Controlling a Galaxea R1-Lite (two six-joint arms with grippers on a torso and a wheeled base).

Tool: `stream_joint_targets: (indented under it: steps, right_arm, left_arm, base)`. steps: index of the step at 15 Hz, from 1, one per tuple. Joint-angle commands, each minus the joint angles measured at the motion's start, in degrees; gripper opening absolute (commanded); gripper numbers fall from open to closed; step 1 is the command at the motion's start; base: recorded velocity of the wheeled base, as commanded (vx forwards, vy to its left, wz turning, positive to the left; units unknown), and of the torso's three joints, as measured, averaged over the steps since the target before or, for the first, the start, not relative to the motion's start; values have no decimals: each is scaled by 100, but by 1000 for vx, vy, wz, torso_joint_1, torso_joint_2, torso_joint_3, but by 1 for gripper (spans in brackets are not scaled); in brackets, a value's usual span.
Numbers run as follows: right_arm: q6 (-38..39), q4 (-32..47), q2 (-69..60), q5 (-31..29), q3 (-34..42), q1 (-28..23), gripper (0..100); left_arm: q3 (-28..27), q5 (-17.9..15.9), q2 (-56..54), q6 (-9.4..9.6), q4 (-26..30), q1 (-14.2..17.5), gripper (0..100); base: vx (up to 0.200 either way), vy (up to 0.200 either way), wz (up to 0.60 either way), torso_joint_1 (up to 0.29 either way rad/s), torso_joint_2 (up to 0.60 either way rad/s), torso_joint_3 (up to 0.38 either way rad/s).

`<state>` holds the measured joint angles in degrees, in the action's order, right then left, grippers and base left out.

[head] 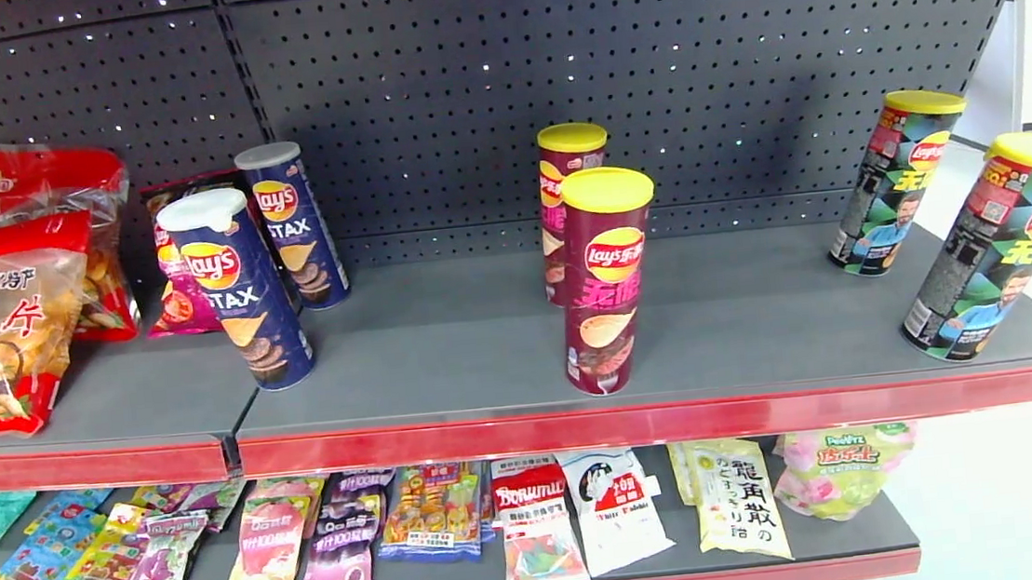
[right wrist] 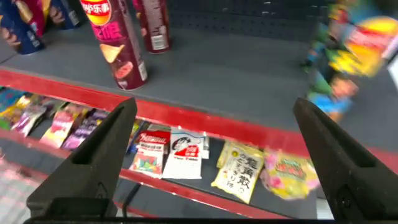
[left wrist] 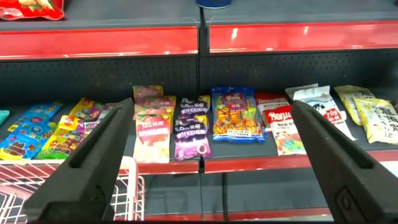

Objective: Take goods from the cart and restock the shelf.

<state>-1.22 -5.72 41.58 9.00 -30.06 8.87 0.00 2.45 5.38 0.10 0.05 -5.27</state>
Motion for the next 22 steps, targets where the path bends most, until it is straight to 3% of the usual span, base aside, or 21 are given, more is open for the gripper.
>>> stream_joint_targets:
  steps: [1,2,6,9,16,22]
  right_arm:
    - [-318,-1186,2530,-12,-386,563,100]
    - [-458,-1459,2873,-179,-342,756,100]
    - [-423,-1546,3919,-1049,-474,1591,100]
    - [-423,-1626,4394,-1093,-773,1714,100]
    - [-379,-1634,5299,-1823,-1388,2013,100]
    - [-326,-1634,5659,-1849,-1661,2004,100]
  left_arm:
    - [0,1,7,-1,4,298,100]
    - [0,1,-81,-1,4,650,100]
    - [0,1,-151,-1,4,729,100]
    - [0,1,-151,-1,4,729,100]
    - [0,1,-151,-1,-5,729,100]
    - [0,1,-151,-1,4,729,100]
  base:
    - [0,0,0,0,0,0]
    - [0,0,0,0,0,0]
    - [0,0,0,0,0,0]
    - [0,0,0,0,0,0]
    - [0,0,0,0,0,0]
    - [0,0,0,0,0,0]
